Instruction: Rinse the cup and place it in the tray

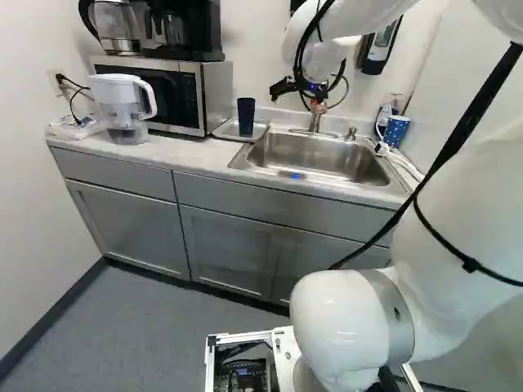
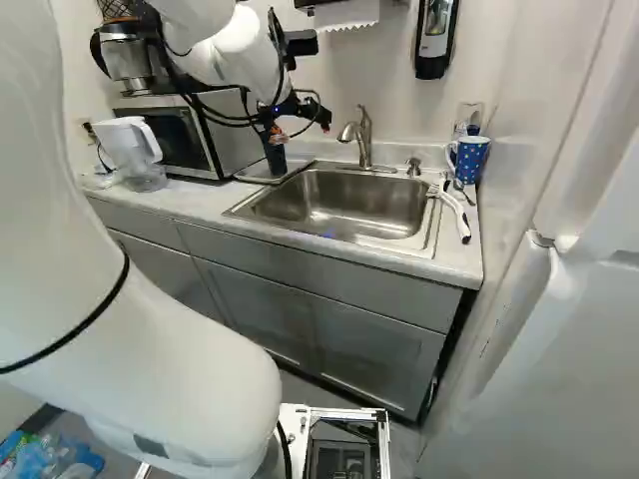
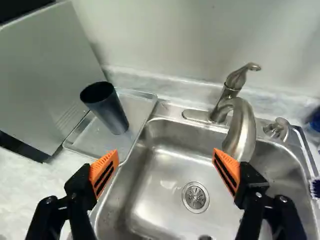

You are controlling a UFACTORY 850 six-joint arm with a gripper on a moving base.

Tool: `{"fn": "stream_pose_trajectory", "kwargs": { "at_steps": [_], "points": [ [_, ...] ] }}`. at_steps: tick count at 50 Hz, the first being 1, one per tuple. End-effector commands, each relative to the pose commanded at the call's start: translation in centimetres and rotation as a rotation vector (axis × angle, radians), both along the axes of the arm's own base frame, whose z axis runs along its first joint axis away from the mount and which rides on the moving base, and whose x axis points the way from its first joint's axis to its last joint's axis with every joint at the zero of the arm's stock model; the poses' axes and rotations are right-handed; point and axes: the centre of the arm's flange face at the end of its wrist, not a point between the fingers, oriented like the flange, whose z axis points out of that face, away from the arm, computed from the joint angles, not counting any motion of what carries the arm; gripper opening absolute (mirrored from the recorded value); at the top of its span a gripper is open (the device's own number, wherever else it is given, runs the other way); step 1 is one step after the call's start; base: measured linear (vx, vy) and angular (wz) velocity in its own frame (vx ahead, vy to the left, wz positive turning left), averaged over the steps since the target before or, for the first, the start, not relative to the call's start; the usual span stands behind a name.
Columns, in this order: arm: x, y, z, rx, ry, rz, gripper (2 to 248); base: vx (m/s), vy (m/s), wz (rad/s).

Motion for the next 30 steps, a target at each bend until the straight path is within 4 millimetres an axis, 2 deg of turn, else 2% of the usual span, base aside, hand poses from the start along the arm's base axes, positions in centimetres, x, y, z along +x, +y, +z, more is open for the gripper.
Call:
{"fn": "stream_pose_trajectory", "kwargs": {
  "at_steps": [30],
  "points": [
    [-2.7, -1.9, -1.2, 0.013, 0.157, -0.046, 247, 0.0, 0.0, 0.0]
  ]
}}
